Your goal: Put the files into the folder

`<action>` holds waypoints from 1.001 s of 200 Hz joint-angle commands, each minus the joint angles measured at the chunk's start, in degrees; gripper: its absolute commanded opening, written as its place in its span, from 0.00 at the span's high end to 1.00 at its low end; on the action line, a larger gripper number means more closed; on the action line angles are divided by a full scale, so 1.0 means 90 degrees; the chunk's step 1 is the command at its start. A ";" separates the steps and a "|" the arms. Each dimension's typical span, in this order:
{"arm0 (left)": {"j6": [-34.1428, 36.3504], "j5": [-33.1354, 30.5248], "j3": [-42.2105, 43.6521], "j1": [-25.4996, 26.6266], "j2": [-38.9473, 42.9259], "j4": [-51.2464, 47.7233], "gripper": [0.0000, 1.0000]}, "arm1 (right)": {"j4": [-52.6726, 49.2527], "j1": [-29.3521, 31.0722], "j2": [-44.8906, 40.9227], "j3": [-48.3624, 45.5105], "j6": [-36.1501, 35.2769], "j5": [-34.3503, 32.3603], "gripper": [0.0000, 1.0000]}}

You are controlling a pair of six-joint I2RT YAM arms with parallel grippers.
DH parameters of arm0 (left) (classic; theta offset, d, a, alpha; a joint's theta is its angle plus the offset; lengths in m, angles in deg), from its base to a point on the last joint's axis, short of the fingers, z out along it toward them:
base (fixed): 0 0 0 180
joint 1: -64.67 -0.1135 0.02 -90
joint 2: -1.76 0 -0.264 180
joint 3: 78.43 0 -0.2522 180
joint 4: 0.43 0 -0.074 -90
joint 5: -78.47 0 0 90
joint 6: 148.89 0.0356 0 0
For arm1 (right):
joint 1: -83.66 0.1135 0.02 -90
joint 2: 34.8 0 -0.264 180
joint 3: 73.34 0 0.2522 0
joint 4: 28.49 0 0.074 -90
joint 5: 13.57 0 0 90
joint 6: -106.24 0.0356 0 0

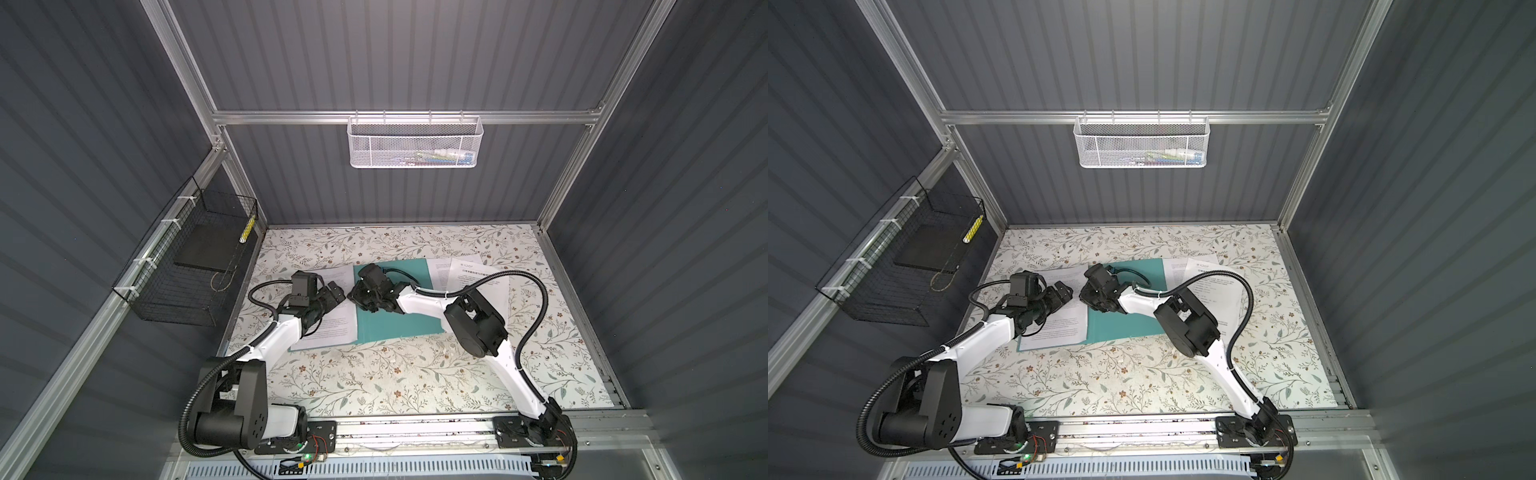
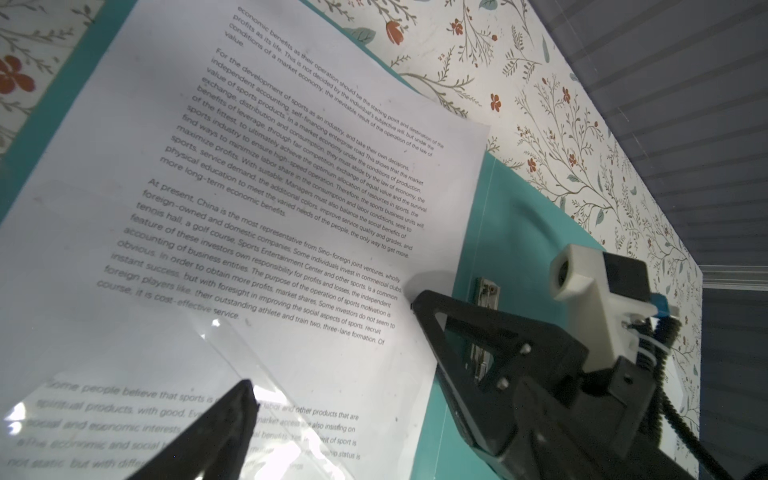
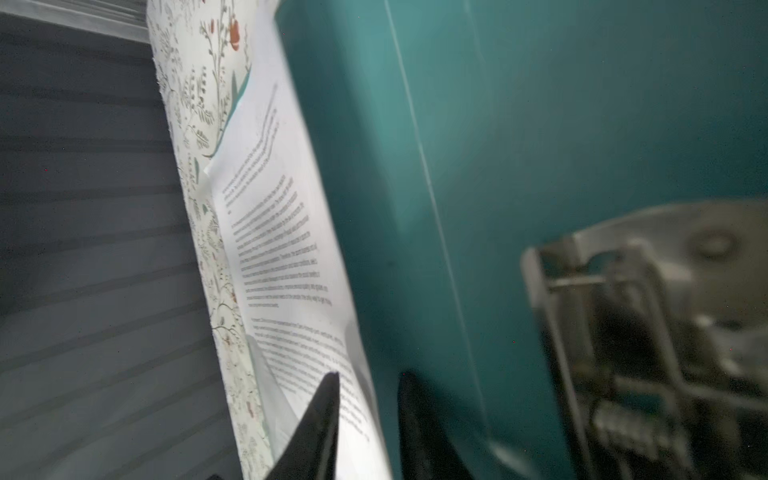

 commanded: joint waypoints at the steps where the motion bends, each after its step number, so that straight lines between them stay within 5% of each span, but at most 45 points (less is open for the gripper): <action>1: -0.0021 -0.0076 0.0010 -0.0038 -0.0079 0.0128 0.03 | -0.0055 -0.0081 -0.0402 -0.0314 -0.0369 0.0224 0.55; 35: -0.0004 -0.0011 -0.0065 -0.0039 -0.0241 0.0395 0.03 | -0.0290 -0.0315 -0.1250 -0.0761 -0.1366 0.0235 0.54; 61: 0.0138 -0.0192 -0.0326 -0.0038 -0.0539 0.0014 0.03 | -0.2187 -0.0506 -0.1078 0.0203 -0.2252 0.1004 0.60; 89: 0.0464 -0.0481 -0.0308 -0.0043 -0.0078 -0.0252 0.03 | -0.2395 -0.0483 -0.1316 -0.0216 -0.2591 0.1546 0.68; 136: 0.0399 0.0215 -0.0168 -0.0126 0.0846 -0.0252 0.01 | -0.1839 -0.0262 -0.1106 -0.0639 -0.2442 0.2268 0.68; 200: 0.0340 0.0216 0.0002 -0.0155 0.0968 -0.0202 0.02 | -0.1528 -0.0182 -0.0865 -0.0844 -0.2105 0.2619 0.68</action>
